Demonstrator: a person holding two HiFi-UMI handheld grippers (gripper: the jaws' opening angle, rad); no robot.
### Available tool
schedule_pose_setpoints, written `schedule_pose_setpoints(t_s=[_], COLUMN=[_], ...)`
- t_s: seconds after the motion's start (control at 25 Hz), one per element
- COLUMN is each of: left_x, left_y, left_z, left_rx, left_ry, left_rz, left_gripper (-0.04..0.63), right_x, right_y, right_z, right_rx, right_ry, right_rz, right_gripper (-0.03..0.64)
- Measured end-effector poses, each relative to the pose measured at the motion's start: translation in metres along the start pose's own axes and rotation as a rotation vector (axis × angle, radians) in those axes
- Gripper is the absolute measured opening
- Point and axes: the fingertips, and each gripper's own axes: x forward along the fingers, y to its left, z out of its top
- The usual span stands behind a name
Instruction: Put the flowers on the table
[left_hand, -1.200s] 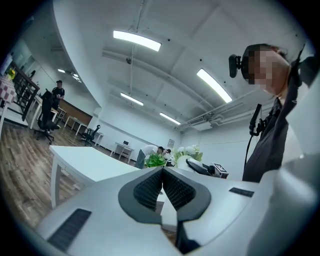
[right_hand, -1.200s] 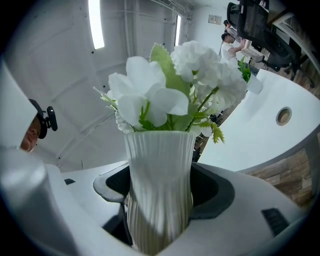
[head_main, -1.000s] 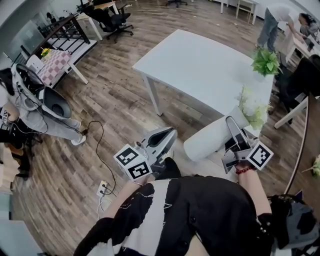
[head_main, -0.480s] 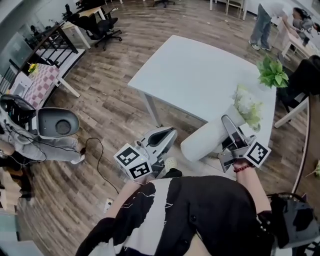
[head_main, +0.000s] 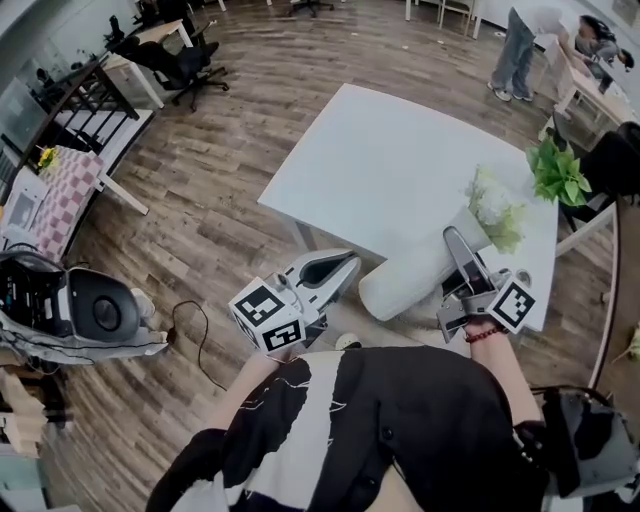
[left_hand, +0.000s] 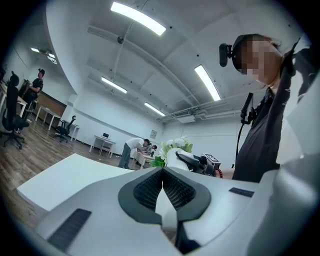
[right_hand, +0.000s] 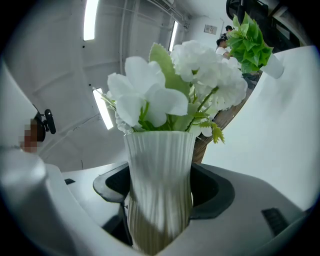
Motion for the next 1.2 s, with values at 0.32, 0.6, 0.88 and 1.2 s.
schedule_pose_setpoints(t_s=[0.32,0.6,0.88,1.2], left_x=[-0.002,-0.006,-0.003,-0.001], left_y=[0.058,0.107,0.128,0.177], left_z=[0.011,0.022,0.018,0.04], left_rx=[0.001,0.004,-0.01,0.038], left_ry=[0.006,0.005,0.014,0.02], left_rz=[-0.014,0.0,0.004,0.036], left_gripper=[0.015,0.015,0.015,0.015], right_x=[0.05,0.101,0.119,0.149], right_y=[-0.019,-0.03,-0.039,-0.064], right_z=[0.002,0.001,-0.002,0.008], right_rx=[0.024,-0.001,-0.003,0.011], right_ry=[-0.053,-0.042,-0.03,-0.028], right_rz=[-0.021,-0.022,-0.038,-0.068], right_gripper=[0.338,0.339,0.338,0.339])
